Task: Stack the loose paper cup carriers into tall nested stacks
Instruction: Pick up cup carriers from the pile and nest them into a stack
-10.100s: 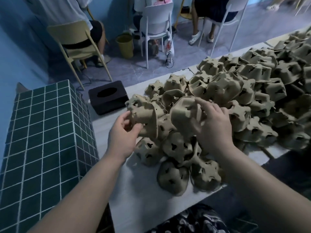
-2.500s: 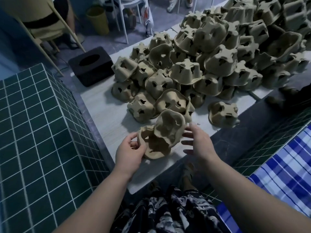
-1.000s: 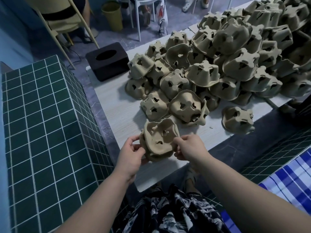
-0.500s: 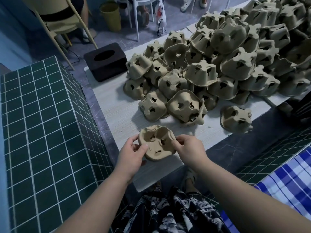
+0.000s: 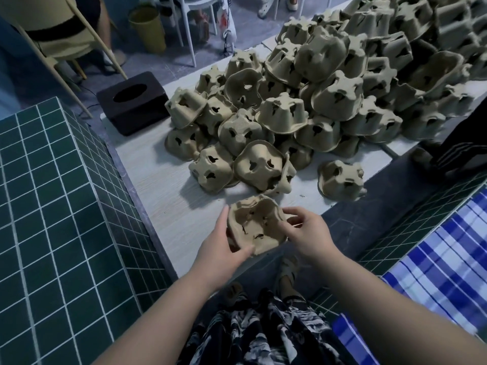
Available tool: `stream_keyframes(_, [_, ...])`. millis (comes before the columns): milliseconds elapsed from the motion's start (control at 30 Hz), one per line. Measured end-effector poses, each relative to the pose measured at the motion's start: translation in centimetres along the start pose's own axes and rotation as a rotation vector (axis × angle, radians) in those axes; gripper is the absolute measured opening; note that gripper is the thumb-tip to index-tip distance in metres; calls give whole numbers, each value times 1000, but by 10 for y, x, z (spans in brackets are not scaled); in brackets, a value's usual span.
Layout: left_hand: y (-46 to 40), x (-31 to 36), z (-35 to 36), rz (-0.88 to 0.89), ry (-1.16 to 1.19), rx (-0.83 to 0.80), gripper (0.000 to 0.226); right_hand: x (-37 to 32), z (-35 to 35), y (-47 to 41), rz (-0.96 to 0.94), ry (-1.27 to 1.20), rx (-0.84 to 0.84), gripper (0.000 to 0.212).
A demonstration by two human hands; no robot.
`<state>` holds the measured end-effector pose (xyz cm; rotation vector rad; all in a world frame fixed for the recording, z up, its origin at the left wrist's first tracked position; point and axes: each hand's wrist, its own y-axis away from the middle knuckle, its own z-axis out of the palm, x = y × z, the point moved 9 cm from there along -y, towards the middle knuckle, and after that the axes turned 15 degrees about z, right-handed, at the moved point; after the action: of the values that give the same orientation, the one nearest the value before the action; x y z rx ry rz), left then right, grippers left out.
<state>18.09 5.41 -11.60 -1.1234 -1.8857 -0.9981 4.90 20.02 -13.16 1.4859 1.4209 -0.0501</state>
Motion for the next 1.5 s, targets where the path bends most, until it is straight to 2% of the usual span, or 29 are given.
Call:
stream_keyframes(200, [-23, 18, 26, 40, -52, 5, 107, 20, -46, -10, 38, -102, 79, 37])
stream_keyframes(367, [-36, 26, 36, 34, -63, 27, 99, 20, -106, -27, 12, 7, 343, 42])
stream_keyframes(433, [-39, 28, 37, 27, -71, 51, 98, 20, -121, -37, 19, 68, 381, 51])
stream_keyframes(600, [-42, 34, 36, 5, -78, 95, 93, 27, -132, -65, 59, 136, 376, 66])
stream_keyframes(800, [-43, 32, 34, -10, -28, 135, 91, 29, -135, -74, 70, 110, 419, 53])
stream_keyframes(967, [-42, 28, 29, -8, -3, 169, 91, 28, -126, -74, 65, 153, 378, 31])
stream_keyframes(1167, [-40, 27, 28, 7, 20, 174, 88, 45, -117, -72, 124, -18, 291, 48])
stream_keyframes(1367, [-40, 27, 28, 19, 15, 179, 87, 49, -115, -71, 130, -62, 308, 30])
stream_keyframes(1500, [-37, 28, 26, 20, 30, 191, 87, 50, -114, -71, 142, -185, 271, 40])
